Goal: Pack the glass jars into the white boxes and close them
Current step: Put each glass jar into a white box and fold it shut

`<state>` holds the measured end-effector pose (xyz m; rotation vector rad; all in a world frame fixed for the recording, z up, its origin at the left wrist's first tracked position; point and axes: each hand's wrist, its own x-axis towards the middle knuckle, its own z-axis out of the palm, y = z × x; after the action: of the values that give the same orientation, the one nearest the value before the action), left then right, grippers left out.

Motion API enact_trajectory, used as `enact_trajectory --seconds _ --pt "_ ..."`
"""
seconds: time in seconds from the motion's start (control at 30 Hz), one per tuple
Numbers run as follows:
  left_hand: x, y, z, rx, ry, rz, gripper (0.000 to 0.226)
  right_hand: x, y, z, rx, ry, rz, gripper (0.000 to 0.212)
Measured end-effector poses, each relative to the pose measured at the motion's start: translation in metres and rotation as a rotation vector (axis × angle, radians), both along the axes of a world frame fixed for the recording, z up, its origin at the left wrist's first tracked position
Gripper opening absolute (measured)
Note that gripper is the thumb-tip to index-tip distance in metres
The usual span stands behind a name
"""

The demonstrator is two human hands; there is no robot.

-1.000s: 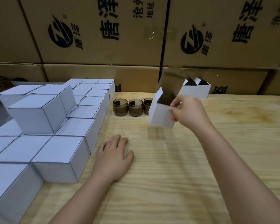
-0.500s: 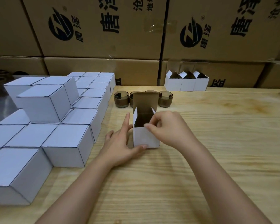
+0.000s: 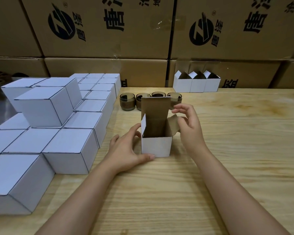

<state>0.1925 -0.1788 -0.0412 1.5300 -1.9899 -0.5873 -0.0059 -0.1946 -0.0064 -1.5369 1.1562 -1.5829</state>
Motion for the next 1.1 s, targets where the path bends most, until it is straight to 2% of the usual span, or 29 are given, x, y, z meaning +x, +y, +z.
enact_trajectory --seconds 0.23,0.37,0.5,0.67,0.77,0.93,1.1 --pt "-0.001 0.001 0.002 0.009 0.001 0.003 0.11 -0.008 -0.006 -0.014 0.157 -0.05 0.23 0.056" --pt "-0.001 0.001 0.003 0.021 0.004 0.015 0.11 -0.007 -0.006 -0.018 0.104 0.055 0.187 0.055" --pt "-0.002 0.0 0.002 0.021 0.013 0.02 0.111 -0.008 -0.009 -0.019 0.07 -0.041 0.171 0.049" --pt "0.0 0.0 0.001 0.026 0.03 0.016 0.113 -0.006 -0.011 -0.02 0.183 -0.003 0.282 0.049" --pt "0.0 0.0 0.002 0.022 0.032 0.018 0.112 -0.005 -0.011 -0.022 0.149 -0.011 0.289 0.038" --pt "-0.001 0.001 0.003 0.011 0.032 0.016 0.111 -0.008 -0.009 -0.022 0.109 -0.122 0.307 0.035" --pt "-0.001 0.001 0.004 0.007 0.062 -0.017 0.109 -0.006 -0.012 -0.022 0.145 -0.073 0.387 0.053"
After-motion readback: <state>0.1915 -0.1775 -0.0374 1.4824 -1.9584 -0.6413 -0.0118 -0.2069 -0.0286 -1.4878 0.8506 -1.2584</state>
